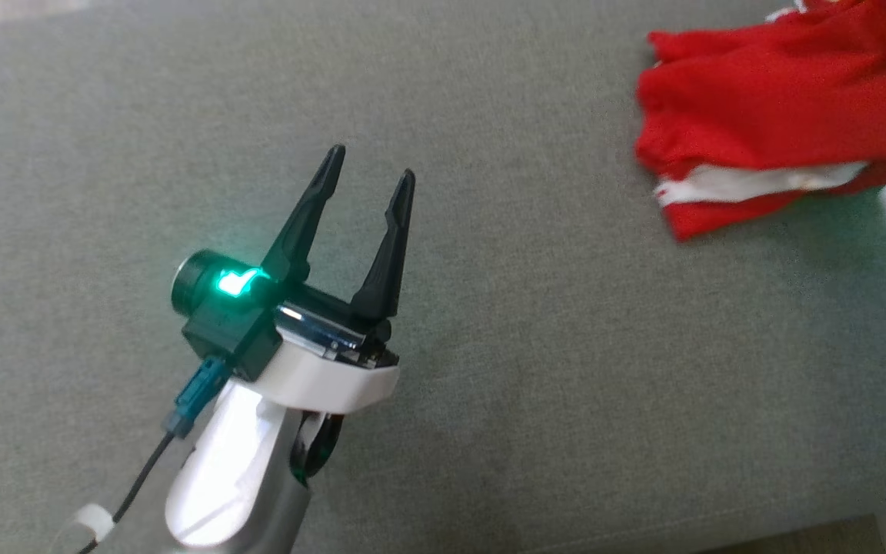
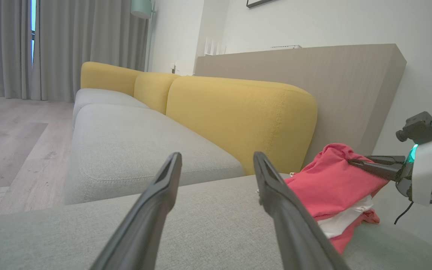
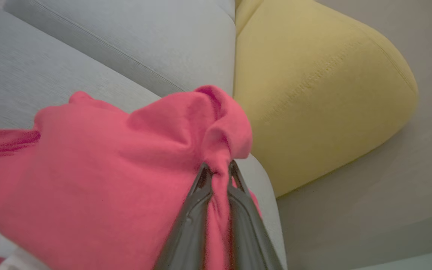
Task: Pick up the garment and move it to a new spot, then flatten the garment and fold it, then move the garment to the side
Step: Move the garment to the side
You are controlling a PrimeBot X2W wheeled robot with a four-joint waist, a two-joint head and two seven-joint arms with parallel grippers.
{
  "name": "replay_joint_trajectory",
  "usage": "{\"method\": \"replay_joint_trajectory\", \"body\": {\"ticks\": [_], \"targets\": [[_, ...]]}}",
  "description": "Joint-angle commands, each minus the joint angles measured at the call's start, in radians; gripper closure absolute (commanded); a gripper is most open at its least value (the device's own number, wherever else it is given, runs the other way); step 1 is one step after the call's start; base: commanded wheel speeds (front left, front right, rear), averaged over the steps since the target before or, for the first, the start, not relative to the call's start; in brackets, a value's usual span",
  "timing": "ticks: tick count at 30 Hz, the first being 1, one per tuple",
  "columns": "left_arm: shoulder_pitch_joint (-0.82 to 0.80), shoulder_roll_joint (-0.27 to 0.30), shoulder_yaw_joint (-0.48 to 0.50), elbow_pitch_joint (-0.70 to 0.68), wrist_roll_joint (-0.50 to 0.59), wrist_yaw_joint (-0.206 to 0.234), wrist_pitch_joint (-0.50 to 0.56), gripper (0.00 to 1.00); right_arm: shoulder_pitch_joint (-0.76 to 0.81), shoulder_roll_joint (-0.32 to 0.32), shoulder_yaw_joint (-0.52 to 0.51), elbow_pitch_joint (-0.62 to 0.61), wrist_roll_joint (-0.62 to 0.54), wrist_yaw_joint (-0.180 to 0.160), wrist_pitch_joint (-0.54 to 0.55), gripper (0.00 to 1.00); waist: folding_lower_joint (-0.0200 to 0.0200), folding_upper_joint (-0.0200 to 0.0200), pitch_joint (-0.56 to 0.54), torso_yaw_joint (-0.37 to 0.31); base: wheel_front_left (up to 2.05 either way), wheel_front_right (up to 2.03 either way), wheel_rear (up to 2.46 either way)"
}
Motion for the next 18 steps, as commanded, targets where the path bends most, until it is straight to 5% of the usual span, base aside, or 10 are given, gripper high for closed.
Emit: {"method": "replay_joint_trajectory", "body": {"ticks": [1,7,15,16,17,18], "targets": [[-0.038,0.006,0.022,-0.039,0.011,0.002,-0.005,0.00,-0.029,-0.041,0.000,-0.033,0.004,-0.001,0.005,1.00,-0.0001,0.0000,0.028,-0.010,0.00,0.00,0.00],[-0.062,0.011,0.008,-0.044,0.012,0.002,-0.005,0.00,-0.037,-0.120,-0.075,-0.015,-0.028,-0.001,0.046,1.00,-0.0001,0.0000,0.079,0.007,0.00,0.00,0.00],[-0.075,0.021,0.010,-0.044,0.005,0.002,-0.005,0.00,-0.004,-0.104,-0.185,0.020,-0.070,-0.001,0.071,1.00,-0.0001,0.0000,0.106,0.031,0.00,0.00,0.00],[-0.074,0.022,0.010,-0.042,0.004,0.002,-0.005,0.00,0.003,-0.103,-0.188,0.023,-0.089,-0.001,0.078,0.62,-0.0001,0.0000,0.105,0.031,0.00,0.00,0.00],[-0.073,0.022,0.010,-0.040,0.003,0.002,-0.005,0.00,0.004,-0.094,-0.203,0.024,-0.099,-0.001,0.082,0.00,-0.0001,0.0000,0.104,0.031,0.00,0.00,0.00],[-0.072,0.023,0.010,-0.038,0.002,0.002,-0.005,0.00,0.006,-0.086,-0.217,0.021,-0.118,-0.001,0.085,0.00,-0.0001,0.0000,0.100,0.031,0.00,0.00,0.00]]}}
